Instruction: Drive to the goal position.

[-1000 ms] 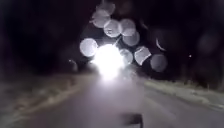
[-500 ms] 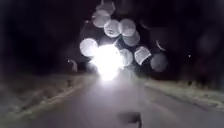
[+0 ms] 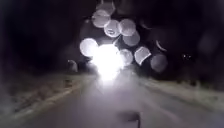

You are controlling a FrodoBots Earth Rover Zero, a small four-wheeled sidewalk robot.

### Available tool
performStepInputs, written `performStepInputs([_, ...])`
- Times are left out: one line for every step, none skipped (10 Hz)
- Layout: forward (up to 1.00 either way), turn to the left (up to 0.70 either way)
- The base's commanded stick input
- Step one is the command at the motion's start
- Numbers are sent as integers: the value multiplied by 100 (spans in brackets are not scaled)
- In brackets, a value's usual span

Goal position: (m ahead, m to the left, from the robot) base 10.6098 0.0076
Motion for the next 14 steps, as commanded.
performStepInputs([70, 0])
performStepInputs([70, 0])
performStepInputs([70, 0])
performStepInputs([70, 0])
performStepInputs([70, 0])
performStepInputs([70, 0])
performStepInputs([70, 0])
performStepInputs([70, 0])
performStepInputs([70, 0])
performStepInputs([70, 0])
performStepInputs([70, 0])
performStepInputs([70, 0])
performStepInputs([70, 0])
performStepInputs([70, 0])
